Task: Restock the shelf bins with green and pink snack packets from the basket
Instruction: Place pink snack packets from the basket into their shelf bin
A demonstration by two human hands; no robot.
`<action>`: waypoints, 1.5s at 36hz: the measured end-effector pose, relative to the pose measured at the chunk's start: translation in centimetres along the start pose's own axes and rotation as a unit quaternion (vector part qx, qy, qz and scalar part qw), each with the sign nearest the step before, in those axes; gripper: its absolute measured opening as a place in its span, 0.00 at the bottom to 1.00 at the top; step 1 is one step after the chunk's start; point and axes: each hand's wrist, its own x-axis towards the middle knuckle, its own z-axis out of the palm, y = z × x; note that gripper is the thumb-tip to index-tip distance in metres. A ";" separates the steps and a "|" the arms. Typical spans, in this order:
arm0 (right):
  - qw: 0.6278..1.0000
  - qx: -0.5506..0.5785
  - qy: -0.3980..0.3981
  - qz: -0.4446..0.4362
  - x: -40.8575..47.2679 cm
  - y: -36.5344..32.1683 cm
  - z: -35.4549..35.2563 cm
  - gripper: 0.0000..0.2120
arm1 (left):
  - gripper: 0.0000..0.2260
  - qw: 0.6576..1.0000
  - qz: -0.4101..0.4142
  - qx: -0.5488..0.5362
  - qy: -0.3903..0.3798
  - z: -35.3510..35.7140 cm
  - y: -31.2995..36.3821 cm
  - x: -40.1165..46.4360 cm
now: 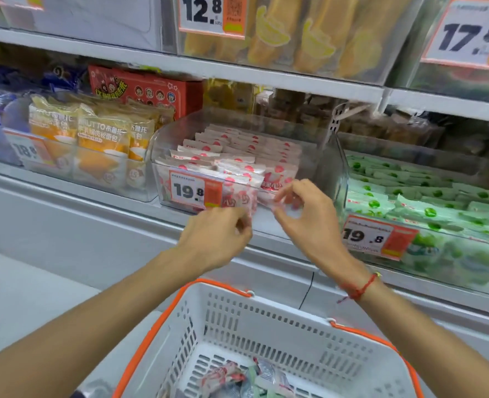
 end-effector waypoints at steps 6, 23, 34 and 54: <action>0.982 0.017 -0.155 0.108 -9.5 3.8 5.2 0.09 | 0.09 0.974 -0.119 -0.037 -0.191 10.0 -4.1 -4.5; 0.840 -0.107 -0.525 0.081 -28.0 8.0 18.5 0.16 | 0.26 0.843 -0.243 -0.102 -0.468 27.8 -9.8 -17.0; 0.896 -0.045 -0.409 0.167 -24.5 7.9 15.4 0.08 | 0.24 0.639 -0.525 -0.452 -0.334 25.1 -8.2 -13.8; 0.909 0.067 -0.341 0.229 -3.9 0.1 -1.1 0.13 | 0.04 0.891 -0.039 -0.291 -0.345 -1.3 -2.1 0.7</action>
